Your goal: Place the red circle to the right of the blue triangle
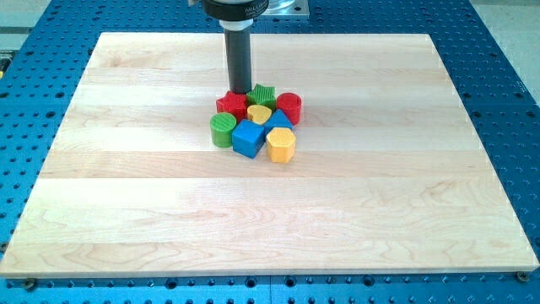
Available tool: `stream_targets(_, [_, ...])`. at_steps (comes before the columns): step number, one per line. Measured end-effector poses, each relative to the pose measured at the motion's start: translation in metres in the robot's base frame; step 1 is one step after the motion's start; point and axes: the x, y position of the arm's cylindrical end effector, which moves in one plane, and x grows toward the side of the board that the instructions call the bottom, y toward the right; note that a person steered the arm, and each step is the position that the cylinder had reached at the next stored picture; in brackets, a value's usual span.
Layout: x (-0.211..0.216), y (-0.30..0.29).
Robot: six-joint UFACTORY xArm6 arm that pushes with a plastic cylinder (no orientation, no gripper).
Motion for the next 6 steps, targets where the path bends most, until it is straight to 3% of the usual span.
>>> stream_targets(1, [-0.013, 0.001])
stream_targets(3, [-0.028, 0.083])
stream_targets(5, [0.041, 0.086])
stream_targets(6, [0.045, 0.122])
